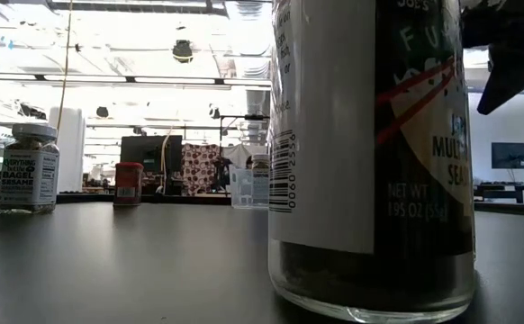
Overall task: Sort spices by type
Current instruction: Put the brown spice bottle into the black bin
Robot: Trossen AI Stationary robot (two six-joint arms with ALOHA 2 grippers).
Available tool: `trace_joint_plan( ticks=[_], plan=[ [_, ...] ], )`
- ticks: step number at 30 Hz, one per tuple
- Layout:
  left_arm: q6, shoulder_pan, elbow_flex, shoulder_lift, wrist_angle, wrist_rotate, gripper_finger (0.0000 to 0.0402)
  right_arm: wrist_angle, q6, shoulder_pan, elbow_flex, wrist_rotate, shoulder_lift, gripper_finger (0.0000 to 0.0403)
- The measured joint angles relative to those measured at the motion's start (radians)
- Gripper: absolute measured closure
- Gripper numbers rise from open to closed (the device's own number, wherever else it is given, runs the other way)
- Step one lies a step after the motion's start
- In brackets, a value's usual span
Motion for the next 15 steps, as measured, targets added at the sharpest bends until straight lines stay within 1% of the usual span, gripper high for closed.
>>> trace_joint_plan(
  ticks=[5,9,11,15],
  plan=[
    [-0.063,-0.036,0.166,0.118,-0.026,0.006,0.0079,-0.002,-0.004,0.000,0.000,-0.001,0.000,0.0381],
    [-0.183,-0.049,0.255,0.188,-0.073,0.006,0.0079,-0.003,-0.004,0.000,0.000,-0.001,0.000,0.0381],
    [-0.251,-0.051,0.276,0.210,-0.095,0.006,0.0079,-0.003,-0.004,0.000,0.000,-0.001,0.000,0.0381],
    [-0.416,-0.049,0.279,0.224,-0.178,-0.020,0.0079,-0.004,-0.004,0.000,0.000,-0.001,0.000,0.0381]
  ],
)
